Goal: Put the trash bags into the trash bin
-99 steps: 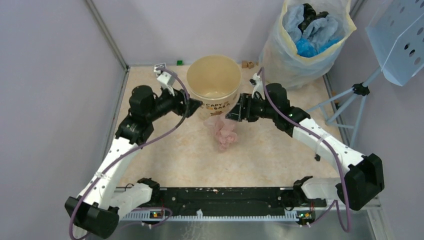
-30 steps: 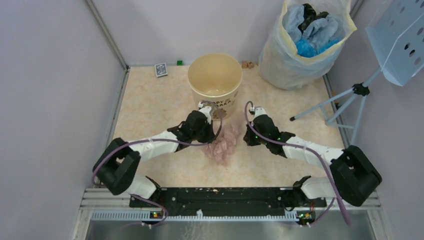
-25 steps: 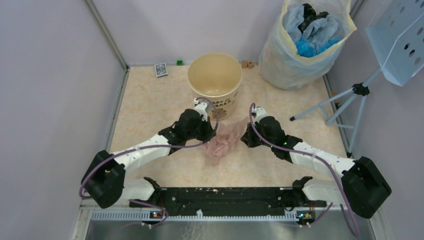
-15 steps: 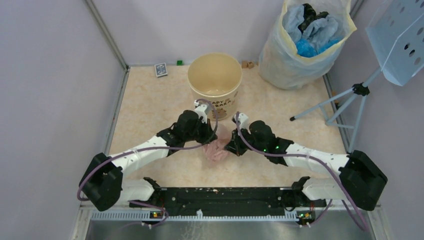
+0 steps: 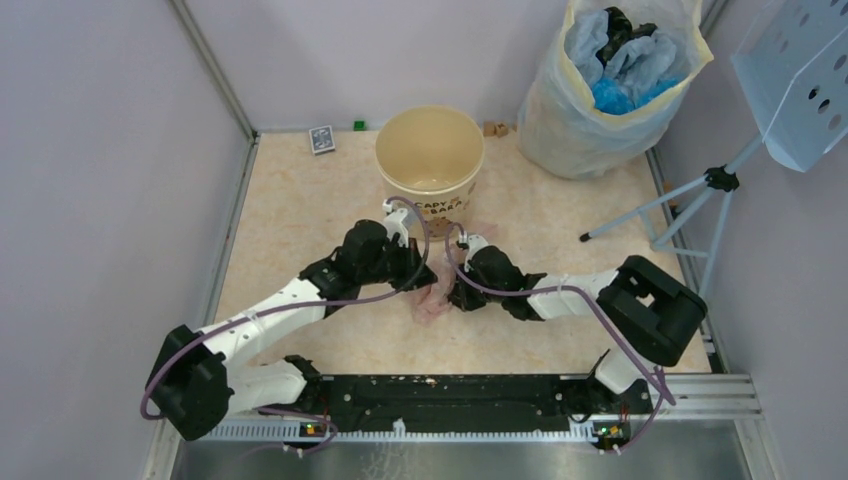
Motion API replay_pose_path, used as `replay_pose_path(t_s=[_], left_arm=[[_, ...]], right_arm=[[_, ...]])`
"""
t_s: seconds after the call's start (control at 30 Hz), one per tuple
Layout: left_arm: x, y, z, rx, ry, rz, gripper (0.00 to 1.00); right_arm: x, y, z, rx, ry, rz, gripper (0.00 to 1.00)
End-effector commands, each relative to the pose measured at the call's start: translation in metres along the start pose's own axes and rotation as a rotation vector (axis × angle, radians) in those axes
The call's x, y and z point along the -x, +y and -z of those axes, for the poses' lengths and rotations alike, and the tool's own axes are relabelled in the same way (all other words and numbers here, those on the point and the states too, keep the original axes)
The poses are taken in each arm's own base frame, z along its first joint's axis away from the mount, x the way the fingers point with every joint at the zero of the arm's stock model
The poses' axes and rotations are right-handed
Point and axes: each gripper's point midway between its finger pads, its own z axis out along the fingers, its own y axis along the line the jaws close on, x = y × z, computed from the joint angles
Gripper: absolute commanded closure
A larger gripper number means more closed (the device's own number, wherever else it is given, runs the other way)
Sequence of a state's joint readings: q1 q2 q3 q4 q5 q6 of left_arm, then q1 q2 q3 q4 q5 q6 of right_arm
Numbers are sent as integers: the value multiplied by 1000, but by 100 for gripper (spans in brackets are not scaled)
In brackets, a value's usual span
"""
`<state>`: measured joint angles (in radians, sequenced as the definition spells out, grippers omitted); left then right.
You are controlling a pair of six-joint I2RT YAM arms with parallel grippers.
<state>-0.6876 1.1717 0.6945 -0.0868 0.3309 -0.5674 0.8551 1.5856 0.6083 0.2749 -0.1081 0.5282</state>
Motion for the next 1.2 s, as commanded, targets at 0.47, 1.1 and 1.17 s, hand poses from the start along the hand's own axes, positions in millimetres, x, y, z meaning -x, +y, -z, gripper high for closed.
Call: replay_pose_path(t_s=[0.47,1.1,1.17], left_arm=[[6,13,11,38,-24,-127,69],[24,68,20,312,-186,-31,57],[28,70,21,316,-197,-34,51]], right_arm=[[77,28,63,20,-282,20,80],[126,10,28,94,-294,-214,37],[123,14,18,127,-273,-240,38]])
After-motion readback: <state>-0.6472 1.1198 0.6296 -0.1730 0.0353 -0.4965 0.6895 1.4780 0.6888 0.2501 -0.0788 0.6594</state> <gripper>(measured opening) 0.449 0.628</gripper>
